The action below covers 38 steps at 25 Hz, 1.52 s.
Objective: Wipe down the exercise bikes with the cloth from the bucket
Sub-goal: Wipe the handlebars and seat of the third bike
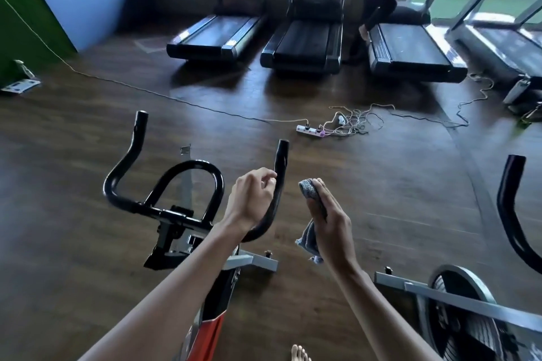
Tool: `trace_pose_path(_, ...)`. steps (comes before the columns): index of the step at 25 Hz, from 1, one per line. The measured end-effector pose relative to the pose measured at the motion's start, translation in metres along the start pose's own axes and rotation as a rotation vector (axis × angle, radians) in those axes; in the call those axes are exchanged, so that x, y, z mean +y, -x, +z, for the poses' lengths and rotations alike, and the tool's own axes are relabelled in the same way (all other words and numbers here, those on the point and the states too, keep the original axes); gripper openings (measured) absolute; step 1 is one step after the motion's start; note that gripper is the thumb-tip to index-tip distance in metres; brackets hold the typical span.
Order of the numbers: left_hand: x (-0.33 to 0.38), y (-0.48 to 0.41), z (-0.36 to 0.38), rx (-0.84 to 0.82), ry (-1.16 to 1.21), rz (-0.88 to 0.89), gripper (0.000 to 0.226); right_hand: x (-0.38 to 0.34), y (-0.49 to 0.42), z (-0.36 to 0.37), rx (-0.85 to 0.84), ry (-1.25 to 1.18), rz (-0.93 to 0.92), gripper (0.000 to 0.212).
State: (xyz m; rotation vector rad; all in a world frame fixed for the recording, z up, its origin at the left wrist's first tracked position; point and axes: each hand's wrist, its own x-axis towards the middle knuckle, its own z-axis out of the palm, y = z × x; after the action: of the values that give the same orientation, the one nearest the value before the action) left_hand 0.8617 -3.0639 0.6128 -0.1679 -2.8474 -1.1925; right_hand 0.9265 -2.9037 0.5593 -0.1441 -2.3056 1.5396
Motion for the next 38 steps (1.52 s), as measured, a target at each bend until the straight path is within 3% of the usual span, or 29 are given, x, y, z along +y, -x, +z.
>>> trace_pose_path(7,0.002,-0.086,0.039,0.032,0.091,-0.134,0.034,0.044,-0.078,0.035,-0.044,0.004,-0.069,0.046)
trace_pose_path(13,0.009,-0.114,0.067,0.105,0.271,-0.297,0.034,0.079,-0.148,0.043,-0.142,-0.028,-0.471,0.043)
trace_pose_path(17,0.009,-0.102,0.075,0.250,0.326,-0.342,0.031,0.098,-0.176,0.050,-0.325,-0.092,-0.644,0.043)
trace_pose_path(22,0.003,-0.036,0.109,0.598,-0.133,-0.367,0.032,0.113,-0.204,0.050,-0.502,-0.147,-0.890,0.042)
trace_pose_path(26,-0.028,0.034,0.155,0.827,-0.499,-0.389,0.033,0.129,-0.232,0.061,-0.560,-0.038,-1.157,0.044)
trace_pose_path(29,-0.050,0.063,0.183,0.825,-0.527,-0.398,0.043,0.138,-0.240,0.078,-0.529,-0.009,-1.252,0.045)
trace_pose_path(38,-0.070,0.063,0.204,0.848,-0.522,-0.350,0.059,0.159,-0.210,0.099,-0.493,-0.127,-1.233,0.051)
